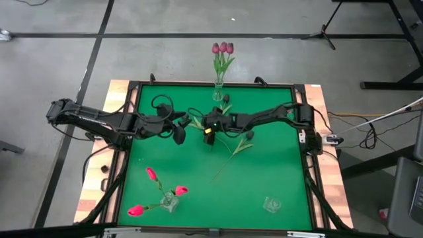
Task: Sort flowers into vase by color
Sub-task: Put the middle black tulip into the bottom right transparent vase
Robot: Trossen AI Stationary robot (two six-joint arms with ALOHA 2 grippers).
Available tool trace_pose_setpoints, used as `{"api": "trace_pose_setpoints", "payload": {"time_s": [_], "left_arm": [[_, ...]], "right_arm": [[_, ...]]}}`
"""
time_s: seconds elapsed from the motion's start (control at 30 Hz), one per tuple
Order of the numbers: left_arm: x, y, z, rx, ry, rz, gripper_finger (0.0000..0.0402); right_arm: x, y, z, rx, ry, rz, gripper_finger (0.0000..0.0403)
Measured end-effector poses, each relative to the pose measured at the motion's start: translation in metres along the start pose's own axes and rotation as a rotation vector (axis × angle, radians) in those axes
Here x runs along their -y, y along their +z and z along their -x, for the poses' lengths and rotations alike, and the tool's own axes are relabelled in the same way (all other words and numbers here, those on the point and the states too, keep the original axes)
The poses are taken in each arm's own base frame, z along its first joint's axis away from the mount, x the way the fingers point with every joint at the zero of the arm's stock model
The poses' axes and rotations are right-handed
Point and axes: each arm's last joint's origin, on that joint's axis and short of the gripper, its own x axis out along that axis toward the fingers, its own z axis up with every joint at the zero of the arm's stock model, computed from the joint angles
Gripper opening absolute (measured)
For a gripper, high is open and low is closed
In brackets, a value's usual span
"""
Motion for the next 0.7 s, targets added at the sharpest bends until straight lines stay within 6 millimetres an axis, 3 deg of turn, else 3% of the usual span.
{"api": "trace_pose_setpoints", "payload": {"time_s": [0.43, 0.57, 0.7], "left_arm": [[-0.001, -0.001, 0.000, -0.009, 0.006, -0.004, 0.0205], [-0.001, -0.001, 0.000, -0.009, 0.006, -0.003, 0.0205], [-0.001, -0.001, 0.000, -0.009, 0.006, 0.012, 0.0205]], "right_arm": [[0.002, -0.020, -0.017, -0.088, -0.020, -0.027, 0.0194], [0.002, -0.020, -0.017, -0.095, -0.042, -0.055, 0.0137], [0.003, -0.022, -0.017, -0.108, -0.047, -0.069, 0.0044]]}}
